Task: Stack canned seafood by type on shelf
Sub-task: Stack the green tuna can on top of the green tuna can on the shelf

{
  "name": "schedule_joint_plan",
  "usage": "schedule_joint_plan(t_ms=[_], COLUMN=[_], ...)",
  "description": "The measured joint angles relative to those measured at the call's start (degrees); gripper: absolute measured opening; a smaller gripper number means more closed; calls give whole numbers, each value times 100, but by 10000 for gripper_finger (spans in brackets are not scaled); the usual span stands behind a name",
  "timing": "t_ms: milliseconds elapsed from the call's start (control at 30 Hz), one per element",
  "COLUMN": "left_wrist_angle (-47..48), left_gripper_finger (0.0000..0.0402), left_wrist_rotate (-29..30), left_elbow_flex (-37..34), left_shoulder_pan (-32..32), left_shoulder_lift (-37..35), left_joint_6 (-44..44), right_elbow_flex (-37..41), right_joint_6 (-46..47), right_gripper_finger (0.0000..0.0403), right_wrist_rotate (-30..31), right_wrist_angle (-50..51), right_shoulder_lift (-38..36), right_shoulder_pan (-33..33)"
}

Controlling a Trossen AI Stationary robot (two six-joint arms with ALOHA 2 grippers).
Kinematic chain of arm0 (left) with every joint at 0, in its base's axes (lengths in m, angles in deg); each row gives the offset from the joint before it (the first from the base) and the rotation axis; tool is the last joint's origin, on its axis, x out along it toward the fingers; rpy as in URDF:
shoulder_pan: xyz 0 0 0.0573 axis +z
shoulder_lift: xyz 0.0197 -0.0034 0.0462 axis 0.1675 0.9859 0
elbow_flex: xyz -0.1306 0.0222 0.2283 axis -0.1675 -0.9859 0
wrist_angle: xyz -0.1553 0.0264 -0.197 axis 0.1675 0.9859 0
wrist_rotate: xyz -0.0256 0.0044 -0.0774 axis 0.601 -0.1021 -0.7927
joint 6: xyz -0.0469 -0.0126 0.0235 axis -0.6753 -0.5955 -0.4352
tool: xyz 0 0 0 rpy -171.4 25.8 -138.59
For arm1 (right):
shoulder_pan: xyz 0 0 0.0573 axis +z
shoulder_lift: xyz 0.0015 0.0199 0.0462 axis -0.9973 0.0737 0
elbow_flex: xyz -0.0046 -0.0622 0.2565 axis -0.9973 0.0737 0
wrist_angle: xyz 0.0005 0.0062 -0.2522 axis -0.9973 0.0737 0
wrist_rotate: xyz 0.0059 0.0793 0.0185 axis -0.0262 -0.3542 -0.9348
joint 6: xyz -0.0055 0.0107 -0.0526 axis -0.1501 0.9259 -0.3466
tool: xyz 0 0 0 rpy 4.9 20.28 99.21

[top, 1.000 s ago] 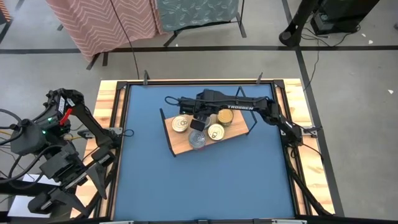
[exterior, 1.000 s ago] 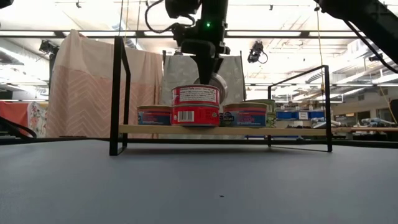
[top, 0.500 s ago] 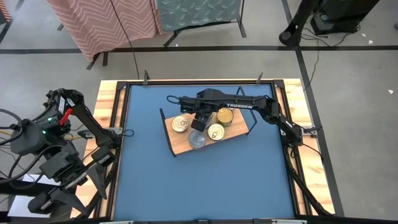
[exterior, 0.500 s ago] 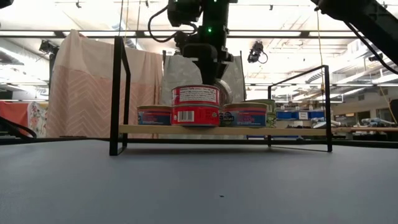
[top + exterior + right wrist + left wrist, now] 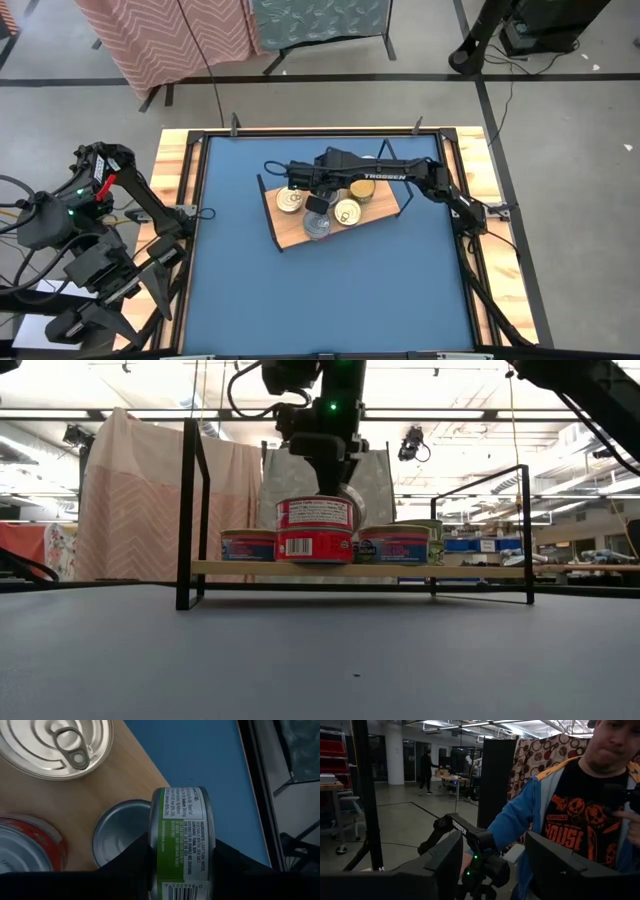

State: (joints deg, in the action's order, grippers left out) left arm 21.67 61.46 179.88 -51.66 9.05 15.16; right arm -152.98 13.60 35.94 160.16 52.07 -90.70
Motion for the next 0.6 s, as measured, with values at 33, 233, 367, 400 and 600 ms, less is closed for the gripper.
schedule_joint_plan(t_ms=[33, 233, 367, 400, 600], left_wrist_angle=[0, 0, -2, -2, 0], left_gripper_finger=[218, 218, 218, 218, 218], left_wrist_rotate=[0, 0, -2, -4, -4], left_elbow_flex=[0, 0, 0, 0, 0], left_shoulder_pan=[0, 1, 0, -2, -1], left_shoulder_lift=[0, 0, 0, 0, 0], left_joint_6=[0, 0, -2, -2, -2], right_elbow_flex=[0, 130, 446, 526, 624], right_joint_6=[0, -25, -22, -19, -17], right_gripper_finger=[150, 150, 150, 153, 157], right_wrist_rotate=[18, 45, 3, 21, 295], right_wrist_angle=[4, -27, -24, -48, -119], right_shoulder_lift=[0, 0, -36, -50, -37], right_shoulder_pan=[-2, 0, 3, 23, 180])
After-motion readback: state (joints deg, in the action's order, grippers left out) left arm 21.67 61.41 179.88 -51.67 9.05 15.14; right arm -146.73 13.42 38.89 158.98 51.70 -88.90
